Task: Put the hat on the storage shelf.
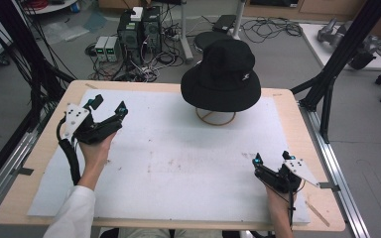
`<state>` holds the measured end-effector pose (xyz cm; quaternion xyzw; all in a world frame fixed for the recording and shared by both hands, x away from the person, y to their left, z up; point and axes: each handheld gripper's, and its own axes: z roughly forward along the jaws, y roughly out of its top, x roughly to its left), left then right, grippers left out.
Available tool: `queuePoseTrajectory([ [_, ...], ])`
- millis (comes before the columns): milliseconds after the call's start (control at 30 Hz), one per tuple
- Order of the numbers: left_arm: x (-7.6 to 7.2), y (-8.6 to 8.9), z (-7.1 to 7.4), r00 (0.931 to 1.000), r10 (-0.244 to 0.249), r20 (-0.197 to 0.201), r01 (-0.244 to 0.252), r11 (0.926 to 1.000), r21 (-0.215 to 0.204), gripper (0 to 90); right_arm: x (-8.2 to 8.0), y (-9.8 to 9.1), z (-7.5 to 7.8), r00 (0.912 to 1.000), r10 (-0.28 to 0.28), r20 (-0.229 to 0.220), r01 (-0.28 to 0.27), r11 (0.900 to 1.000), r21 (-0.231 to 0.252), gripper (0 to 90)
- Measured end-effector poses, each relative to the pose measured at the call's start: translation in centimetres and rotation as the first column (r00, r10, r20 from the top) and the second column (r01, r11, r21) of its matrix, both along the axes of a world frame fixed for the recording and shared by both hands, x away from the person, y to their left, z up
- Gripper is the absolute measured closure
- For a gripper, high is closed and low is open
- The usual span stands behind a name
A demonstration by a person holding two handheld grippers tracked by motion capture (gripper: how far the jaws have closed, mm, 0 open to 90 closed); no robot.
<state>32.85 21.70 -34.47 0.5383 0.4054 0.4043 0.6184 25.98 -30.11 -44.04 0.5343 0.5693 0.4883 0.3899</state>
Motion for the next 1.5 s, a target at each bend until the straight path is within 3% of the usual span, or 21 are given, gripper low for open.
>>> queuePoseTrajectory([
  [133, -1.0, 0.8, -0.7, 0.9989, 0.038, 0.027, -0.038, 0.9991, 0.016, 21.1, 0.0, -0.1, 0.0, 1.0, -0.003, 0.0, 0.003, 1.0, -0.001, 4.2],
  [433, -1.8, 3.2, -2.0, 0.9952, 0.098, -0.003, -0.098, 0.9952, -0.009, 20.5, 0.1, 0.0, 0.0, 1.0, -0.007, 0.005, 0.007, 1.0, -0.001, 4.2],
  [700, -3.0, 4.3, -3.1, 0.9934, 0.114, 0.015, -0.114, 0.9935, -0.001, 20.5, 0.0, -0.1, 0.1, 0.9998, -0.015, 0.008, 0.015, 0.9998, 0.016, 4.2],
  [1067, -5.0, 7.0, -6.6, 0.978, 0.204, -0.046, -0.204, 0.9789, -0.008, 20.5, 0.0, 0.0, 0.1, 0.9999, -0.011, 0.013, 0.01, 0.9999, 0.001, 4.2],
  [1200, -5.4, 7.8, -7.1, 0.9782, 0.192, -0.079, -0.196, 0.9799, -0.038, 20.4, 0.0, 0.0, 0.1, 0.9999, -0.01, 0.012, 0.01, 0.9999, 0.003, 4.2],
  [1367, -6.3, 8.3, -7.4, 0.9799, 0.182, -0.081, -0.184, 0.9827, -0.019, 20.4, -0.2, -0.1, 0.1, 0.9999, -0.01, 0.011, 0.01, 0.9998, 0.016, 4.2],
  [1500, -6.7, 8.7, -7.9, 0.9772, 0.191, -0.094, -0.193, 0.9812, -0.014, 20.4, -0.1, -0.1, 0.1, 0.9999, -0.009, 0.011, 0.009, 0.9998, 0.017, 4.2],
])
